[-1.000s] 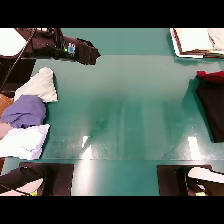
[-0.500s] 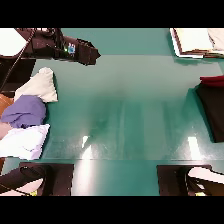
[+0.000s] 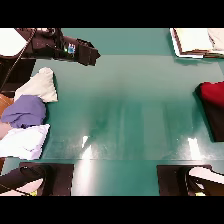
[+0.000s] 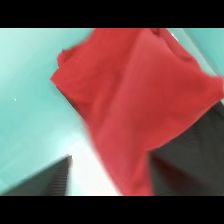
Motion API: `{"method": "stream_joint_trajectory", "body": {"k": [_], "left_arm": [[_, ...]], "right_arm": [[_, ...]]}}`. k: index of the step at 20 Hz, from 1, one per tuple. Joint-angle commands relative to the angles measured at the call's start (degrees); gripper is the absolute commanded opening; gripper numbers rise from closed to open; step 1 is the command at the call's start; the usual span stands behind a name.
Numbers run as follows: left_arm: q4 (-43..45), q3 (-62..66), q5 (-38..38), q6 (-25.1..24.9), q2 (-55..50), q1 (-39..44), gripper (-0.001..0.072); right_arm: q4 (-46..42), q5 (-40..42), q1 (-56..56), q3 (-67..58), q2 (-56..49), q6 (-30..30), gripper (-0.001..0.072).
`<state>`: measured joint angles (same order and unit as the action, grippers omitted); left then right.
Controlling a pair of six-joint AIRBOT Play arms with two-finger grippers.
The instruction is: Fold the shirts.
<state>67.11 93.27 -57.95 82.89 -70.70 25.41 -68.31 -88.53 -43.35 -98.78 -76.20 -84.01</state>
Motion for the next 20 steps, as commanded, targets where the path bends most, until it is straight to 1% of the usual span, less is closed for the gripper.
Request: {"method": "stream_joint_trajectory", "body": {"k": [1, 4, 7, 10, 13, 14, 15, 17, 18, 19, 20], "left_arm": [[0.04, -0.02, -0.15, -0.7, -0.02, 0.02, 0.0024], [0.04, -0.02, -0.15, -0.83, -0.02, 0.02, 0.0025], [0.0, -0.02, -0.07, -0.83, -0.02, 0.02, 0.0025], [0.02, 0.0, 0.46, -0.83, 0.0, 0.02, 0.0025], [-0.07, 0.0, 0.17, -0.81, 0.0, 0.02, 0.0025], [-0.07, 0.0, 0.55, -0.81, 0.0, 0.02, 0.0024], [-0.07, 0.04, 0.59, -0.81, 0.0, 0.02, 0.0024], [-0.07, 0.04, 0.55, -0.81, 0.0, 0.02, 0.0025], [-0.07, 0.04, 0.55, -0.81, 0.0, 0.02, 0.0025], [-0.07, 0.04, 0.55, -0.81, 0.0, 0.02, 0.0025], [-0.07, 0.04, 0.55, -0.81, 0.0, 0.02, 0.0024]], "right_arm": [[-0.87, -2.62, -0.31, -0.04, 0.07, -0.68, 0.0616], [-0.04, -2.99, -0.22, -0.04, 0.09, -0.7, 0.0615], [7.19, -2.82, 2.82, -0.04, 0.33, -0.94, 0.0613], [12.37, -2.69, 11.78, -0.04, 0.37, -0.96, 0.061], [13.03, -0.83, 25.57, -0.04, 0.35, -0.92, 0.0608], [12.68, 0.57, 30.36, -0.04, 0.35, -0.87, 0.0589], [12.68, 2.01, 34.91, -0.04, 0.35, -0.42, 0.0492], [12.66, 4.81, 42.4, -0.04, 0.35, 1.2, 0.0355], [12.63, 6.05, 45.81, -0.04, 0.35, 1.66, 0.0212], [12.63, 6.95, 48.57, -0.04, 0.35, 2.51, 0.0037], [12.63, 7.85, 50.99, -0.04, 0.35, 3.43, 0.0018]]}}
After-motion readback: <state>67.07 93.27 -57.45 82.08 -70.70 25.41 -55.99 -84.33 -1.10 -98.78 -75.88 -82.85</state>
